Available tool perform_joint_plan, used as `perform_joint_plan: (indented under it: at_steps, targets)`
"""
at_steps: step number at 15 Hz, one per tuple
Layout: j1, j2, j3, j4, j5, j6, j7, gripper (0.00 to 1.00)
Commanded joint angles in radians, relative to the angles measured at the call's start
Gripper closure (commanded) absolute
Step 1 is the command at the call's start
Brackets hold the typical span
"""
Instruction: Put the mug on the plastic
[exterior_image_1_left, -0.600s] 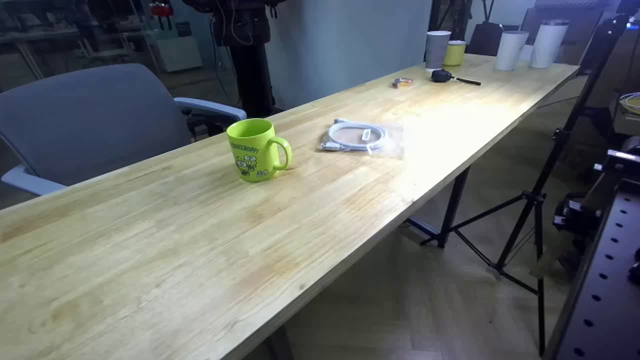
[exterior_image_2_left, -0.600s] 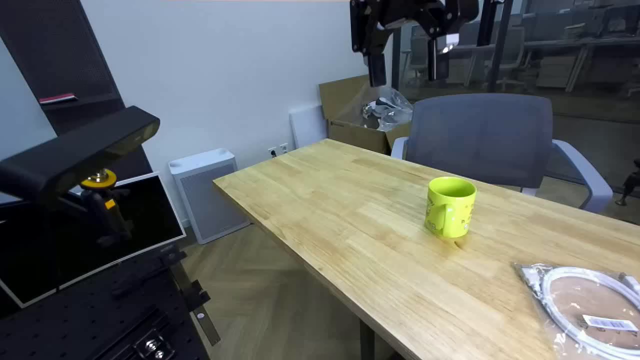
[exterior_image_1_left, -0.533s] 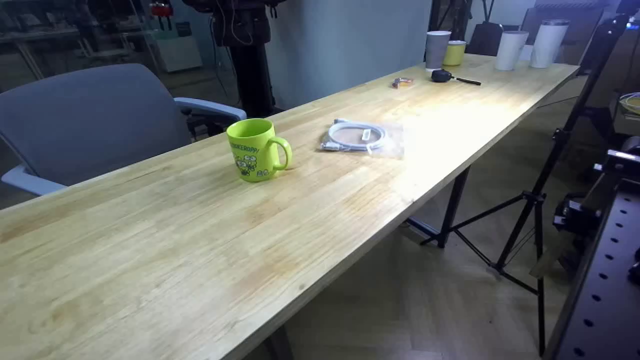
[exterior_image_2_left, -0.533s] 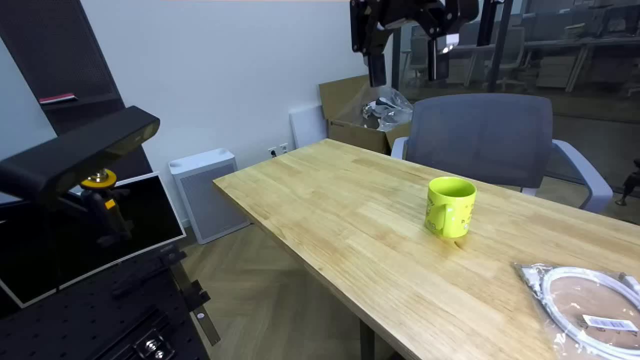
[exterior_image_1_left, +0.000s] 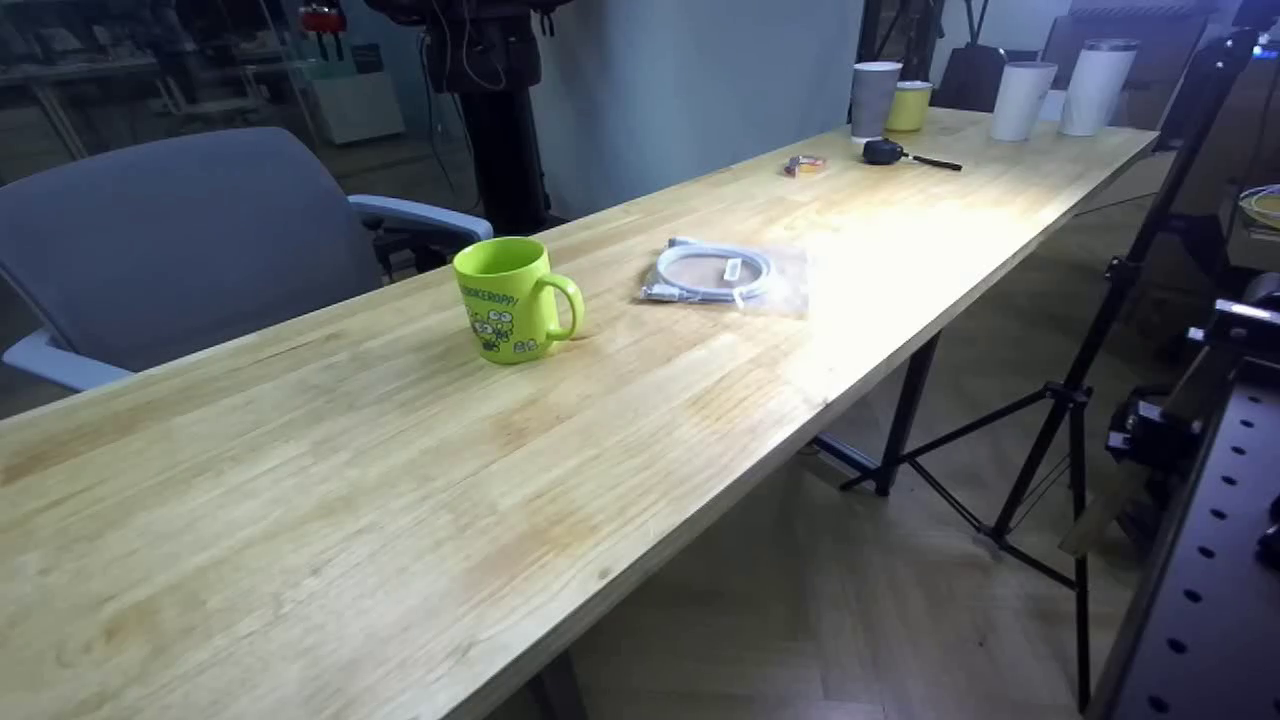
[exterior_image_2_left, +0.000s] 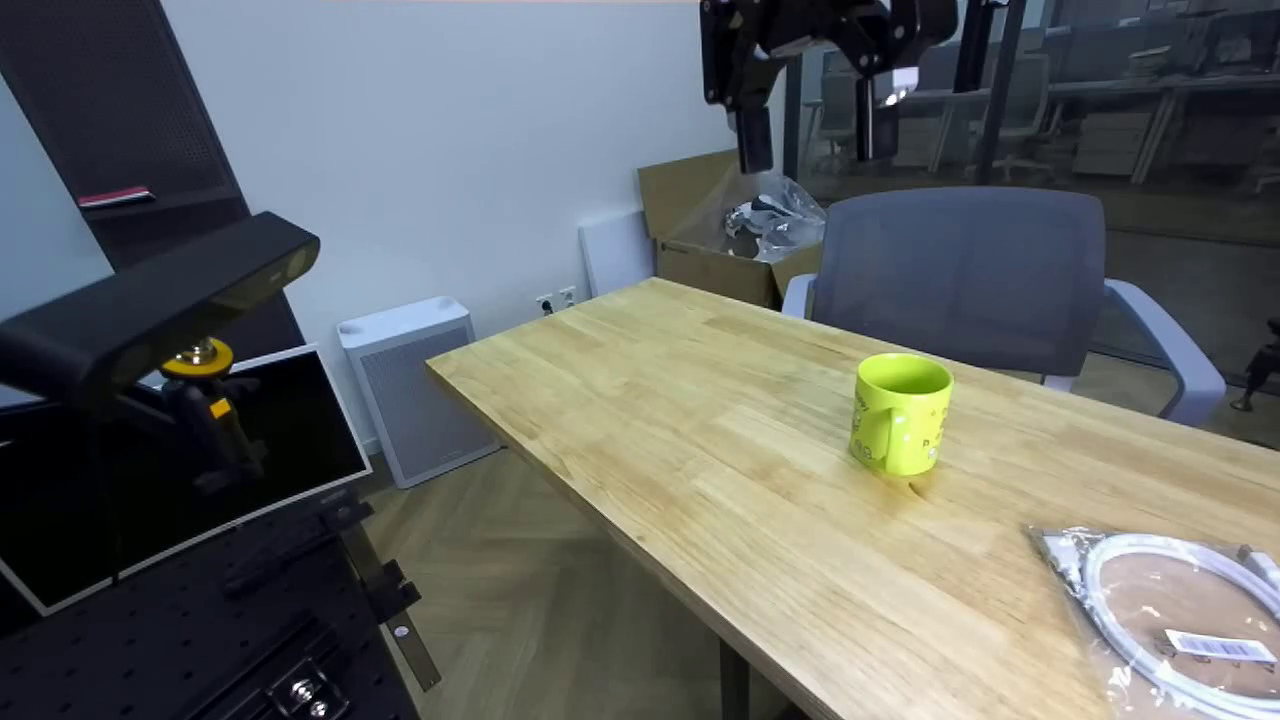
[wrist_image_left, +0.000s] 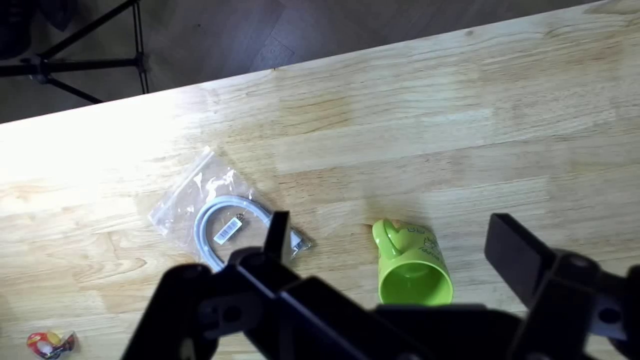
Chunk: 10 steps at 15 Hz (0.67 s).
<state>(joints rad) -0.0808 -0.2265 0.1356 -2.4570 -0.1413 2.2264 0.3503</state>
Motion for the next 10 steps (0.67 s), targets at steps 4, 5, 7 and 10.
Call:
perform_joint_plan:
  at_steps: [4, 5, 7, 10]
  targets:
    - [0.023, 0.001, -0.023, 0.001, -0.006, -0.002, 0.004, 0.00]
    - [0.023, 0.001, -0.023, 0.001, -0.006, -0.002, 0.004, 0.00]
    - [0.023, 0.001, -0.023, 0.001, -0.006, -0.002, 0.004, 0.00]
    - [0.032, 0.006, -0.036, 0.004, 0.005, 0.053, -0.024, 0.00]
